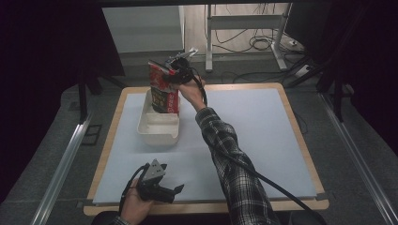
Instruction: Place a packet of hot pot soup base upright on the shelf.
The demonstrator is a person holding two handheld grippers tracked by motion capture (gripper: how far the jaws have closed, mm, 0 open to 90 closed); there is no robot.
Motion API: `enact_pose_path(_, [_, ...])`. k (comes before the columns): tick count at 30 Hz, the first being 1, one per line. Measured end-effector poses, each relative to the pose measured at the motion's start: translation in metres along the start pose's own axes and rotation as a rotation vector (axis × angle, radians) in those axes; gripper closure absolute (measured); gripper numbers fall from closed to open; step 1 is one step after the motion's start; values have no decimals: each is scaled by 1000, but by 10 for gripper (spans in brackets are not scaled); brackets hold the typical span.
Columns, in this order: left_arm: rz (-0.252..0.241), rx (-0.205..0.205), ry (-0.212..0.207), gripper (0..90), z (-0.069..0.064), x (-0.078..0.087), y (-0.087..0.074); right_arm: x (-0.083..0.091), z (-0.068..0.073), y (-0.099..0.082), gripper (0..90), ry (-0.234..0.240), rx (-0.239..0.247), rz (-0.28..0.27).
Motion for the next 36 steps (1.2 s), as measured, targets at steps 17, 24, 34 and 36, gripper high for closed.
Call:
enact_pose_path(17, [23, -19, 8, 38, -1, -3, -2, -9, -15, -15, 721, -13, -20, 7])
enact_pose_path(24, [14, -12, 15, 33, 1, -2, -1, -7, -16, -17, 522, -58, 7, 48])
enact_pose_path(34, [-11, -41, 13, 9, 1, -3, -1, 0, -17, -14, 120, -34, 31, 82])
enact_pose_path(36, [-8, -52, 6, 7, 0, -3, -1, 0, -15, -14, 85, -27, 45, 84])
Point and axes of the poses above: each handheld gripper's, and its own axes: x roughly backward along the jaws, y roughly out of its top, z roughly to its left, the point moved 10 cm from there along -x, roughly forward along the jaws, and after that the axes turned 4 degrees about -x, right-handed, at the moved point
